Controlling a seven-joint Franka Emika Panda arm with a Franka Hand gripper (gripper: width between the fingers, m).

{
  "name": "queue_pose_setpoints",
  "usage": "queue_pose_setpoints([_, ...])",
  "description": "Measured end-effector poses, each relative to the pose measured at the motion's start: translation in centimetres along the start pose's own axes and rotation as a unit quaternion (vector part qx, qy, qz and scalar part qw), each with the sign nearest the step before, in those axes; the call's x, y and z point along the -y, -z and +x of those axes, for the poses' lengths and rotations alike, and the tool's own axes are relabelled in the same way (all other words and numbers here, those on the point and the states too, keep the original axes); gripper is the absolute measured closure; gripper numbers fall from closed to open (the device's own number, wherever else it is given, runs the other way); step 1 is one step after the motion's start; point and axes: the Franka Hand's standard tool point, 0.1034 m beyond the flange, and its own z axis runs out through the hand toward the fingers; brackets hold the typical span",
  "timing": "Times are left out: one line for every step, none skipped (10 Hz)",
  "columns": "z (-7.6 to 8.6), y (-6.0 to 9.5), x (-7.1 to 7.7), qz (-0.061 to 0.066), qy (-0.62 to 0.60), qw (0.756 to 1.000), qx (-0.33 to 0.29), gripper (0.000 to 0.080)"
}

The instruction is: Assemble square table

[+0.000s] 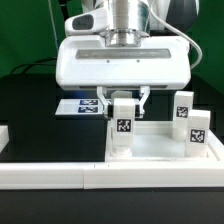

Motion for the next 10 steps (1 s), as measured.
queue_pose_setpoints([-0.19, -0.14, -0.04, 0.0, 0.0, 1.0, 0.002, 0.0509])
queue_pose_setpoints([-0.34, -0.29, -0.06, -0.001, 0.0, 1.0, 0.001, 0.0509])
queue_pose_setpoints([-0.26, -0.42, 0.05, -0.003, -0.001, 1.0, -0.012, 0.0509])
queue_pose_setpoints([-0.25, -0.43, 0.2, -0.003, 0.001, 1.0, -0.013, 0.0509])
queue_pose_setpoints([-0.25, -0.44, 0.14, -0.004, 0.001, 1.0, -0.013, 0.0503])
queue_pose_setpoints([-0.26, -0.44, 0.13, -0.004, 0.001, 1.0, -0.013, 0.0503])
queue_pose_setpoints([-0.26, -0.44, 0.14, -0.004, 0.001, 1.0, -0.013, 0.0338])
queue_pose_setpoints([-0.26, -0.44, 0.13, -0.004, 0.002, 1.0, -0.013, 0.0201])
queue_pose_setpoints([-0.26, -0.44, 0.13, -0.004, 0.002, 1.0, -0.013, 0.0201])
queue_pose_setpoints([-0.26, -0.44, 0.13, -0.004, 0.002, 1.0, -0.013, 0.0159])
